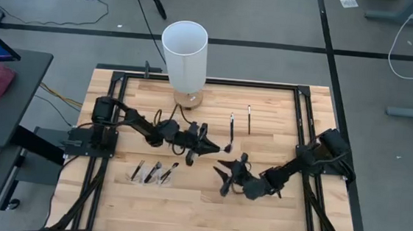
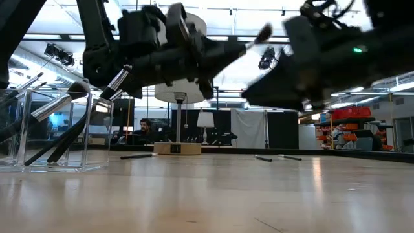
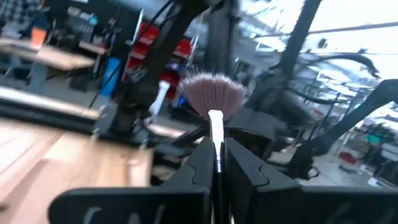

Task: Put items in baskets/containers
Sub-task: Put the highlighter brush in the transparent organizer

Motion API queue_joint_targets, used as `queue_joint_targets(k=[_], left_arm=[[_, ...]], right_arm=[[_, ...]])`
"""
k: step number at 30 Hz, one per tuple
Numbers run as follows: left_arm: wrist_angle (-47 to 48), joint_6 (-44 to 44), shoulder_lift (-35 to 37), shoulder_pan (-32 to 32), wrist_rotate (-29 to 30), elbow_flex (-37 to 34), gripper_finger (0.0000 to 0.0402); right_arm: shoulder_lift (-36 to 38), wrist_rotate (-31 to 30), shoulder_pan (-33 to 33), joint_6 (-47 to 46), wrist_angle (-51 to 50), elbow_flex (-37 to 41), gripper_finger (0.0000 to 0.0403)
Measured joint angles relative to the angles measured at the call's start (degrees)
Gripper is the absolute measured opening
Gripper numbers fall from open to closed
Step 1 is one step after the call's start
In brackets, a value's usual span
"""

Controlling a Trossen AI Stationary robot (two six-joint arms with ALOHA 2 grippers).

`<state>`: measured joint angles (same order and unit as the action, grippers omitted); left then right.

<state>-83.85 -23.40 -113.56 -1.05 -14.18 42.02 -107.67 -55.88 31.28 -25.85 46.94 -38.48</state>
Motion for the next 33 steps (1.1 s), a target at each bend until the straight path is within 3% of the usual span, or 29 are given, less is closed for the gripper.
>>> queue_joint_targets(k=[6, 11, 16, 22, 33], left_arm=[[-4.9, 0.02, 0.04, 2.83, 1.43, 0.02, 0.0024], [-5.32, 0.48, 0.04, 3.9, 2.12, 0.88, 0.0022], [-5.35, 1.55, 0.07, 4.85, 1.95, 2.96, 0.0025], [-5.23, 2.23, 0.17, 5.76, 0.78, 4.78, 0.0024], [-4.78, 2.27, 0.2, 5.8, 0.4, 4.94, 0.0025]], right_arm=[[-2.1, 1.36, -2.28, 18.75, 23.39, -0.01, 0.0149], [-2.1, 3.65, -2.44, 27.56, 33.53, -0.02, 0.0149], [-2.12, 7.37, -3.78, 28.04, 34.31, -0.46, 0.0149], [-2.15, 7.54, -4.07, 31.72, 34.11, -2.18, 0.0136], [-2.17, 8.27, -3.77, 33.81, 34.31, -2.6, 0.0011]])
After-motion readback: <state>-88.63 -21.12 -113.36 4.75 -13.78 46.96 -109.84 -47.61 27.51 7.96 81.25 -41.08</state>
